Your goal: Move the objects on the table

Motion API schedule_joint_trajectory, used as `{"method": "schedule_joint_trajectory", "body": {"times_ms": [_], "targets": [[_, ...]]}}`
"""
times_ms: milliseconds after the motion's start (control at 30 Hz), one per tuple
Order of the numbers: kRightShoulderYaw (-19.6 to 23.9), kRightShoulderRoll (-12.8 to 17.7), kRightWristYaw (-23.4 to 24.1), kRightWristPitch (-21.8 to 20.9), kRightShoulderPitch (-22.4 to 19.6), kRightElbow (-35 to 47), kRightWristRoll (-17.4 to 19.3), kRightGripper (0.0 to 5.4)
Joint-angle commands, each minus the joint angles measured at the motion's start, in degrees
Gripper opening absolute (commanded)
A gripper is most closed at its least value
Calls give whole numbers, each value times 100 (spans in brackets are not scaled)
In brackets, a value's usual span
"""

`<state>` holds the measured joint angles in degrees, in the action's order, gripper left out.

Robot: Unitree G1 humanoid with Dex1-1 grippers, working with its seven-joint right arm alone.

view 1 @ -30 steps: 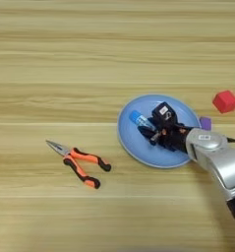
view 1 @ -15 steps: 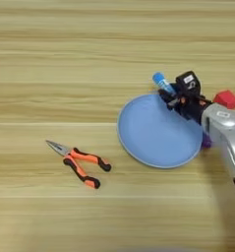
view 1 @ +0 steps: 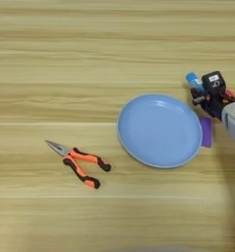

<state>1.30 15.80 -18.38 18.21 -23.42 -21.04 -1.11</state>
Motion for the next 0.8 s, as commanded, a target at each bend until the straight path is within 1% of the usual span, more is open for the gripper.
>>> {"method": "schedule_joint_trajectory", "body": {"times_ms": [33, 133, 300, 500, 533, 667, 800], "targets": [[63, 128, 69, -431, -535, -185, -13, 141], [64, 135, 90, -583, -590, -477, -29, 141], [57, 142, 64, -713, -657, -808, -14, 141], [56, 144, 52, -808, -714, -1024, -7, 141], [55, 143, 47, -814, -721, -1028, -3, 170], [70, 137, 39, -818, -742, -978, 24, 212], [66, 125, 38, -841, -723, -751, 34, 265]]}}
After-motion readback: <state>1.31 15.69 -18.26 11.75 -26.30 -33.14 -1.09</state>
